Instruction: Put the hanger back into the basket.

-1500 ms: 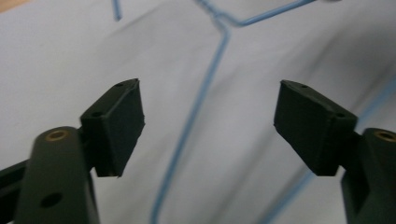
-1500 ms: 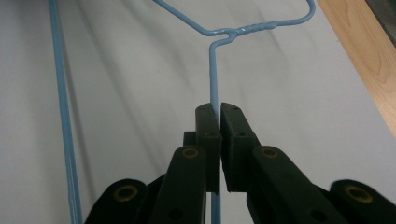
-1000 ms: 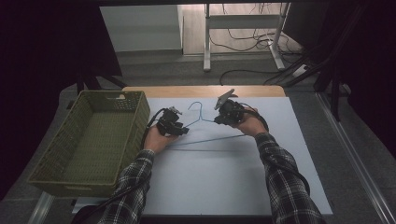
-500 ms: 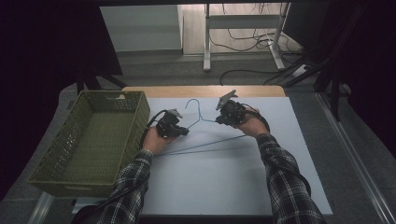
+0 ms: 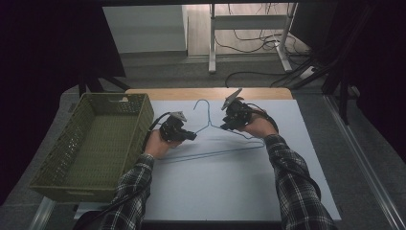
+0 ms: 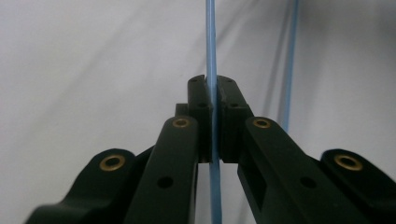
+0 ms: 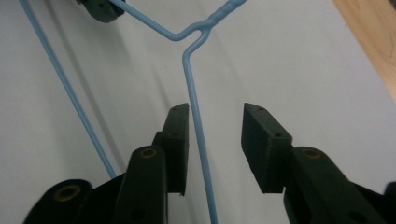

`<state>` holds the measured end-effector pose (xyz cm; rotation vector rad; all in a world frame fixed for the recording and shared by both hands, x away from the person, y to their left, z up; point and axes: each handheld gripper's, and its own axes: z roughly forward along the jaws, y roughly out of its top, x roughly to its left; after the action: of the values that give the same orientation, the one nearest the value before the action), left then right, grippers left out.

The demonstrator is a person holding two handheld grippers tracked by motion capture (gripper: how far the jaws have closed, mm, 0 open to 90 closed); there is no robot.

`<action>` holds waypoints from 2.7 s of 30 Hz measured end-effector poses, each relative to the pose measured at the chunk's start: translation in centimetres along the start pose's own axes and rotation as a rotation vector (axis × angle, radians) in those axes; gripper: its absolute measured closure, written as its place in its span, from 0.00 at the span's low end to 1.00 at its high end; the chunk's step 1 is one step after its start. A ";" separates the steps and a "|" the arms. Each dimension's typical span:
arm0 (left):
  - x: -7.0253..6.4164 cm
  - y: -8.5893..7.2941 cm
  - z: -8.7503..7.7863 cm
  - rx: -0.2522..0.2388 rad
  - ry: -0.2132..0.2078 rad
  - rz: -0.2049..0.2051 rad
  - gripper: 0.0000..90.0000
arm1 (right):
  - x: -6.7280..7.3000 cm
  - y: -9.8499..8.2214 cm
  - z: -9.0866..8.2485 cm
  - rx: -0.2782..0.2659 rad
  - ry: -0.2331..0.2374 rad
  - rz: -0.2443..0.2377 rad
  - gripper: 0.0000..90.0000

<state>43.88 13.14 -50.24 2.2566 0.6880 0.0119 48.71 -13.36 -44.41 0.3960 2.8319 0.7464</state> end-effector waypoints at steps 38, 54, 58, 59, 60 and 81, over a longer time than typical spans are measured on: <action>-7.5 3.4 -8.3 -0.048 -0.033 -0.004 0.30 | 5.3 -0.6 -7.0 -0.034 0.023 -0.180 0.97; -11.0 2.2 -8.7 0.035 -0.215 0.073 0.67 | 11.1 -1.6 -9.0 -0.061 0.028 -0.255 0.97; -11.0 2.4 -7.6 0.090 -0.195 0.078 0.72 | 11.4 -1.5 -8.7 -0.065 0.050 -0.254 0.97; -11.0 2.5 -7.4 0.101 -0.192 0.077 0.74 | 11.4 -1.5 -8.6 -0.066 0.052 -0.254 0.97; -11.0 2.5 -7.2 0.112 -0.188 0.078 0.77 | 11.4 -1.5 -8.5 -0.067 0.060 -0.257 0.97; -11.5 2.3 -8.3 0.049 -0.184 0.088 0.97 | 11.1 -1.9 -9.9 -0.135 0.074 -0.137 0.59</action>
<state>33.34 11.88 -40.51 2.2983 0.4964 -0.1696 35.35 -16.13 -38.12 0.1552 2.8202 0.9338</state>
